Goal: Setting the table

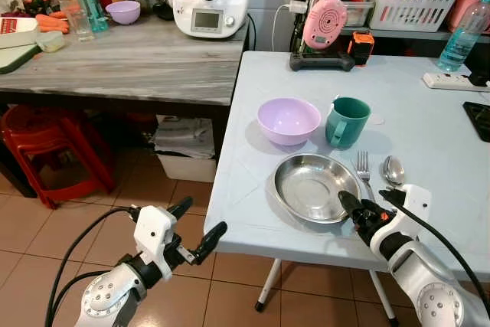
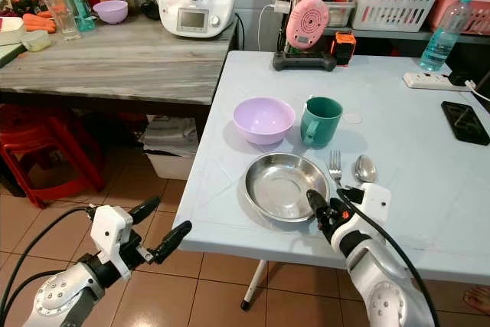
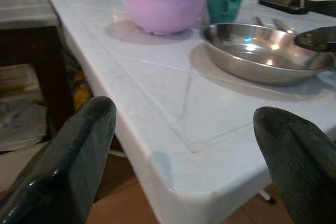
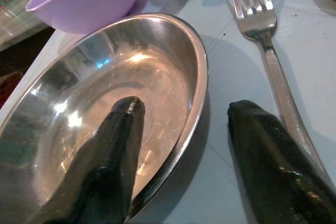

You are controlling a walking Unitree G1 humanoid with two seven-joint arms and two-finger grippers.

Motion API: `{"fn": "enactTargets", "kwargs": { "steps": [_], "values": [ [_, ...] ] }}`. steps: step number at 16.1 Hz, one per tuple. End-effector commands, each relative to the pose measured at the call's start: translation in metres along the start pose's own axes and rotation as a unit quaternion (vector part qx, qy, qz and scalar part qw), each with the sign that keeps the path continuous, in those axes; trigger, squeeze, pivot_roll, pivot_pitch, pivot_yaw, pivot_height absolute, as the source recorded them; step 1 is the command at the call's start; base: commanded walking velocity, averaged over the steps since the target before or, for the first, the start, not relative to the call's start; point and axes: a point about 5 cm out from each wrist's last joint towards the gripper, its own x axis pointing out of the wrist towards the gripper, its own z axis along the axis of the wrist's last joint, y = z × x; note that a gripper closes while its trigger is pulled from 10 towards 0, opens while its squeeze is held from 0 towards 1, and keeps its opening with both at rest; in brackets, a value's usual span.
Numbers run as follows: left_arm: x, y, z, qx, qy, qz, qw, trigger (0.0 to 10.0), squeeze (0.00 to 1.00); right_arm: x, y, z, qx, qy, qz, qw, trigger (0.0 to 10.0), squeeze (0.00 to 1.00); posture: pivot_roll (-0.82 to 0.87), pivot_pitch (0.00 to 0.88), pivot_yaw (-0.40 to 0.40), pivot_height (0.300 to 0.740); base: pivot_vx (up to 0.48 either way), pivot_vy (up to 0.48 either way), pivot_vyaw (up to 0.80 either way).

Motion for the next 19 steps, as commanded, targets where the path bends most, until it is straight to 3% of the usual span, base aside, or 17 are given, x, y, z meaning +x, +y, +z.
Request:
{"fn": "enactTargets", "kwargs": {
  "steps": [1,10,19],
  "values": [
    [0.002,-0.002,0.005,-0.007,-0.008,-0.017,1.0,10.0,0.0,0.0,-0.004,0.002,0.006,0.003,-0.011,1.0,0.0,0.0,0.04,0.0,0.004,0.74,0.0,0.0,0.0],
    [0.003,-0.004,0.013,0.009,-0.013,-0.041,0.999,10.0,0.0,0.002,-0.004,-0.006,0.028,0.03,-0.019,0.999,0.0,0.0,0.04,0.0,0.006,0.74,0.0,0.0,0.0],
    [0.008,-0.005,0.022,0.03,-0.021,-0.045,0.998,10.0,0.0,0.007,-0.004,-0.005,0.111,0.018,-0.052,0.992,0.0,0.0,0.04,0.0,0.009,0.74,0.0,0.0,0.0]
  ]
}}
